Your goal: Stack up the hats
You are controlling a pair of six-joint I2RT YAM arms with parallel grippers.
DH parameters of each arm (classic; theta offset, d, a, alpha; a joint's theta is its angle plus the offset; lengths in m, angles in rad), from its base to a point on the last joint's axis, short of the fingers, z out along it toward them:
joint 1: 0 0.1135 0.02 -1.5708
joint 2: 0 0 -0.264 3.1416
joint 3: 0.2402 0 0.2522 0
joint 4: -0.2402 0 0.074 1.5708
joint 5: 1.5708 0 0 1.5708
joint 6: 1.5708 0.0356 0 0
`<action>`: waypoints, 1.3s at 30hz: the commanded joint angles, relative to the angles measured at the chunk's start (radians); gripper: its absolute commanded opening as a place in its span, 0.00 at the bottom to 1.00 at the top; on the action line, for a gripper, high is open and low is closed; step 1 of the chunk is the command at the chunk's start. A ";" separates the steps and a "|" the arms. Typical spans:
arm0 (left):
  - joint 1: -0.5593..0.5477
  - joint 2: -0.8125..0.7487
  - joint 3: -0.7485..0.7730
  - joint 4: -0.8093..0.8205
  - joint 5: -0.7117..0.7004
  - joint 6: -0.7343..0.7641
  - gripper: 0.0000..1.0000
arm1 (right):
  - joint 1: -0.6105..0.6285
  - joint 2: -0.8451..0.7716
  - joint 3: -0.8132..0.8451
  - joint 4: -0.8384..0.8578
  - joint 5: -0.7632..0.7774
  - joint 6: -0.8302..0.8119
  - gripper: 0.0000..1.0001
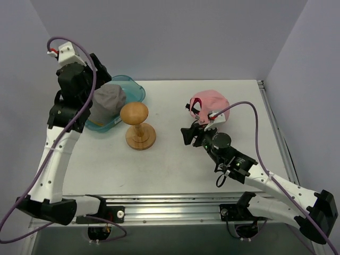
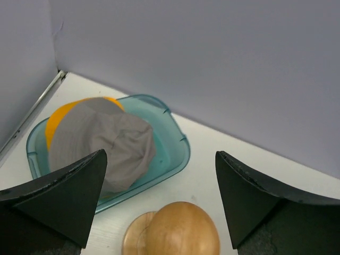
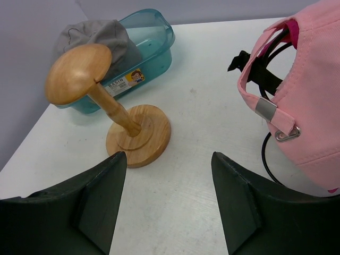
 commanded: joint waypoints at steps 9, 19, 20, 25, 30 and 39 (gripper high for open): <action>0.202 0.369 0.104 -0.245 0.288 0.044 0.92 | 0.018 -0.016 0.021 0.025 0.050 -0.030 0.61; 0.219 0.604 0.209 -0.287 0.300 0.107 0.80 | 0.026 -0.002 0.039 0.004 0.034 -0.035 0.61; 0.219 0.612 0.215 -0.284 0.311 0.107 0.80 | 0.029 0.001 0.041 0.004 0.030 -0.036 0.61; 0.218 0.655 0.241 -0.293 0.290 0.100 0.65 | 0.033 0.016 0.053 -0.010 0.039 -0.044 0.61; 0.219 0.672 0.259 -0.305 0.308 0.099 0.38 | 0.038 0.009 0.055 -0.016 0.047 -0.048 0.61; 0.201 0.592 0.246 -0.284 0.300 0.126 0.39 | 0.041 -0.005 0.056 -0.021 0.045 -0.048 0.61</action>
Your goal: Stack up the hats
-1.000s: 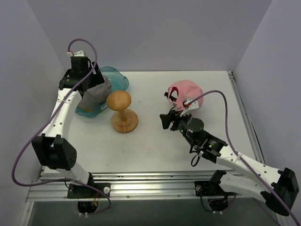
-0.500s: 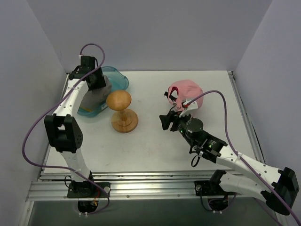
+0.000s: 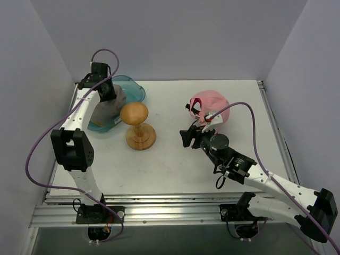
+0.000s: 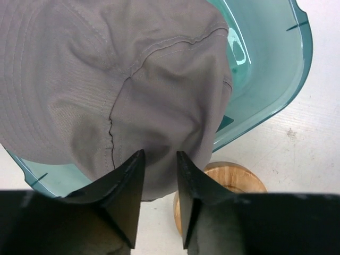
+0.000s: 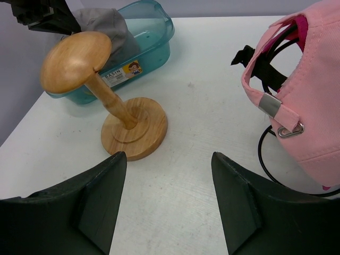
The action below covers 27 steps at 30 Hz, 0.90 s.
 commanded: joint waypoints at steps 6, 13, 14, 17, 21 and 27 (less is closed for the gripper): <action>-0.075 -0.032 0.069 -0.006 -0.010 0.138 0.50 | 0.010 -0.019 0.050 0.003 0.025 -0.016 0.61; -0.142 0.036 0.135 -0.062 -0.147 0.202 0.58 | 0.010 -0.010 0.056 -0.004 0.017 -0.014 0.61; -0.141 0.043 0.141 -0.073 -0.154 0.196 0.59 | 0.010 -0.012 0.058 -0.007 0.016 -0.014 0.61; -0.141 0.069 0.145 -0.076 -0.187 0.196 0.60 | 0.011 -0.021 0.059 -0.011 0.020 -0.016 0.61; -0.135 0.114 0.162 -0.095 -0.233 0.187 0.61 | 0.013 -0.033 0.055 -0.011 0.031 -0.018 0.61; -0.127 0.106 0.125 -0.052 -0.239 0.182 0.39 | 0.014 -0.012 0.064 -0.016 0.020 -0.019 0.61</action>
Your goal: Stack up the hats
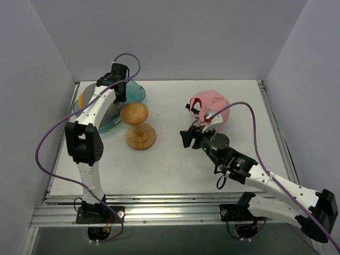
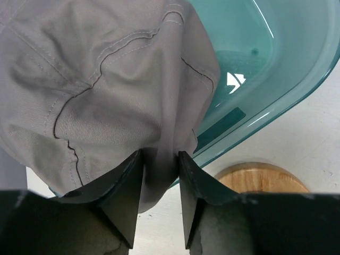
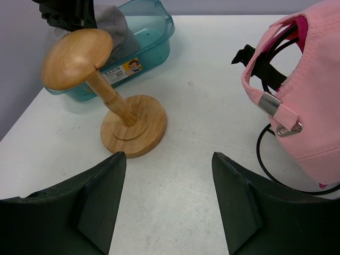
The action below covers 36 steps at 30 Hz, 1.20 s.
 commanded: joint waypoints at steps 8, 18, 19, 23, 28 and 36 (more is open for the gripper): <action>0.007 -0.143 -0.015 0.084 -0.031 -0.015 0.25 | 0.008 -0.021 0.049 0.010 0.027 -0.015 0.61; 0.007 -0.190 0.012 0.053 -0.069 -0.030 0.02 | 0.009 -0.002 0.057 0.006 0.015 -0.013 0.61; 0.007 -0.192 0.017 0.053 -0.072 -0.032 0.02 | 0.009 -0.001 0.057 0.006 0.014 -0.013 0.61; 0.007 -0.209 0.023 0.056 -0.064 -0.036 0.02 | 0.009 -0.002 0.058 0.006 0.012 -0.015 0.61; 0.007 -0.235 0.058 0.043 -0.060 -0.051 0.02 | 0.009 -0.001 0.058 0.006 0.015 -0.016 0.61; -0.022 -0.307 0.135 -0.007 -0.070 -0.064 0.02 | 0.011 0.008 0.061 0.006 0.008 -0.016 0.61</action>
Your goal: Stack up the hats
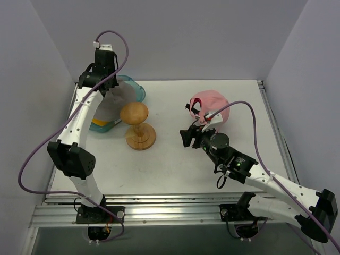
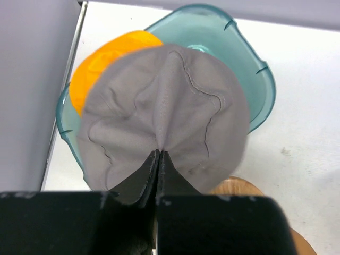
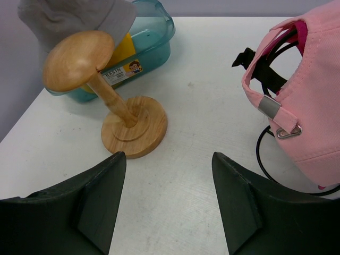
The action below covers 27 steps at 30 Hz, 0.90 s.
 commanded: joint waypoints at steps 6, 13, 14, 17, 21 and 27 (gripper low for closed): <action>-0.105 -0.168 0.082 -0.030 -0.128 0.031 0.02 | 0.009 -0.001 0.043 0.017 0.009 -0.016 0.62; -0.211 -0.245 0.151 -0.140 -0.082 0.025 0.02 | 0.011 0.008 0.043 0.018 0.015 -0.019 0.62; -0.244 -0.251 0.151 -0.153 -0.088 0.022 0.02 | 0.012 0.009 0.045 0.018 0.015 -0.019 0.62; -0.298 -0.278 0.147 -0.176 -0.129 0.022 0.02 | 0.011 0.009 0.045 0.020 0.012 -0.019 0.62; -0.312 -0.317 0.118 -0.182 -0.123 0.008 0.02 | 0.012 0.006 0.045 0.017 0.012 -0.019 0.62; -0.312 -0.367 -0.016 -0.124 -0.090 0.002 0.02 | 0.012 0.000 0.045 0.015 0.011 -0.019 0.62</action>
